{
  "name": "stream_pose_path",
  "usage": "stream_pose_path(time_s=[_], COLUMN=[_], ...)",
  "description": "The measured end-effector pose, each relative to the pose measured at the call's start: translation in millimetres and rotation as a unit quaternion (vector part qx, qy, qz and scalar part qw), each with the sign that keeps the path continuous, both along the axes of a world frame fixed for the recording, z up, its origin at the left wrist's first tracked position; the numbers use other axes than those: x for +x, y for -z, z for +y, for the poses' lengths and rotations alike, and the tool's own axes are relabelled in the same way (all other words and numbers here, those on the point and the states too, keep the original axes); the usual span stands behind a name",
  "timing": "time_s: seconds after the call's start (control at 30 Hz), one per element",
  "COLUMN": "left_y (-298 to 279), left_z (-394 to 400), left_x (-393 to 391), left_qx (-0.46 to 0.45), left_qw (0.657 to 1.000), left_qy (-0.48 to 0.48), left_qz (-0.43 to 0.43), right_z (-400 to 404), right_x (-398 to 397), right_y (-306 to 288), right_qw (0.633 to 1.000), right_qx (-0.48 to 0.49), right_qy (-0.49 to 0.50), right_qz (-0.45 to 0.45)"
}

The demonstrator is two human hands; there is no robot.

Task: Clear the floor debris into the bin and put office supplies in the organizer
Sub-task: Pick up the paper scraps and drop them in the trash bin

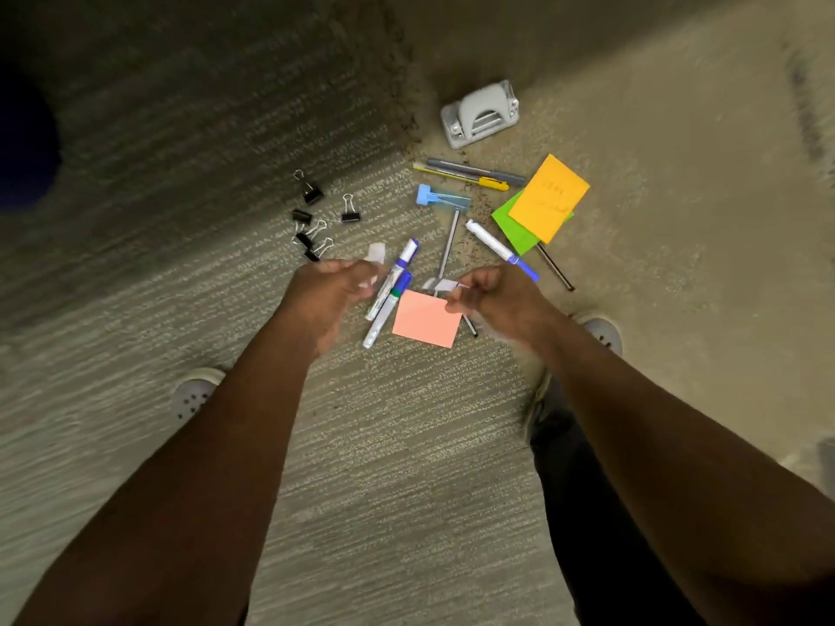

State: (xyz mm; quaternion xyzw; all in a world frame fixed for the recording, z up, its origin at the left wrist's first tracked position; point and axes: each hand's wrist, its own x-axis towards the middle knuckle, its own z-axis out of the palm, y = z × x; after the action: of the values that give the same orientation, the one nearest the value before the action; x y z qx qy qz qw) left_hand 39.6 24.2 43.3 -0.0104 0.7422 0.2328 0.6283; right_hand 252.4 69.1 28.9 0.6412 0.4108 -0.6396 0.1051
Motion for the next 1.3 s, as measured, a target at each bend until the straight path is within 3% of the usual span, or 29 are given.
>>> stream_pose_path(time_s=[0.1,0.2,0.33,0.53,0.67,0.73,0.9,1.07,1.13,1.2,1.3], left_y=[-10.7,-20.4,-37.5,-69.8,-95.3,-102.0,-104.1,-106.5,-113.6,-123.9,-151.0], left_z=[-18.4,-32.7,-45.6,-54.1,-60.7,-67.7,-72.3,-69.6,-66.5,-62.2,-51.2], left_x=[-36.9,-71.0,-114.7,-161.5,-170.2,-172.2,-184.5,-209.2,-221.4,-236.1,-266.6], left_qx=[0.011,0.033,0.069,0.063,0.053,0.05,0.089,0.088,0.111,0.155,0.223], left_qw=[0.998,0.986,0.98,0.98,0.996,0.998,0.99,0.978,0.974,0.941,0.856], left_qy=[0.034,0.093,0.11,0.019,0.015,0.032,-0.108,-0.17,-0.114,-0.031,0.027], left_qz=[0.057,0.134,0.148,0.19,0.077,0.013,0.015,0.083,0.161,0.301,0.465], right_z=[-14.6,-24.4,-22.6,-26.7,-31.2,-33.9,-41.3,-47.8,-47.4,-41.9,-21.6], right_x=[-43.9,-86.8,-151.7,-249.0,-300.4,-322.1,-358.8,-380.3,-389.0,-402.2,-435.6], right_y=[-12.7,-21.2,-33.6,-56.7,-70.3,-75.9,-84.5,-94.4,-102.2,-114.5,-147.5], right_qw=[0.995,0.997,0.999,0.989,0.981,0.976,0.98,0.97,0.953,0.928,0.877], right_qx=[-0.04,-0.027,-0.011,0.059,0.173,0.185,0.156,0.2,0.252,0.311,0.401], right_qy=[0.085,0.048,0.043,0.137,0.078,0.071,0.06,-0.028,-0.057,-0.062,-0.079], right_qz=[0.041,0.052,0.006,0.014,0.046,0.09,0.111,0.135,0.156,0.197,0.254])
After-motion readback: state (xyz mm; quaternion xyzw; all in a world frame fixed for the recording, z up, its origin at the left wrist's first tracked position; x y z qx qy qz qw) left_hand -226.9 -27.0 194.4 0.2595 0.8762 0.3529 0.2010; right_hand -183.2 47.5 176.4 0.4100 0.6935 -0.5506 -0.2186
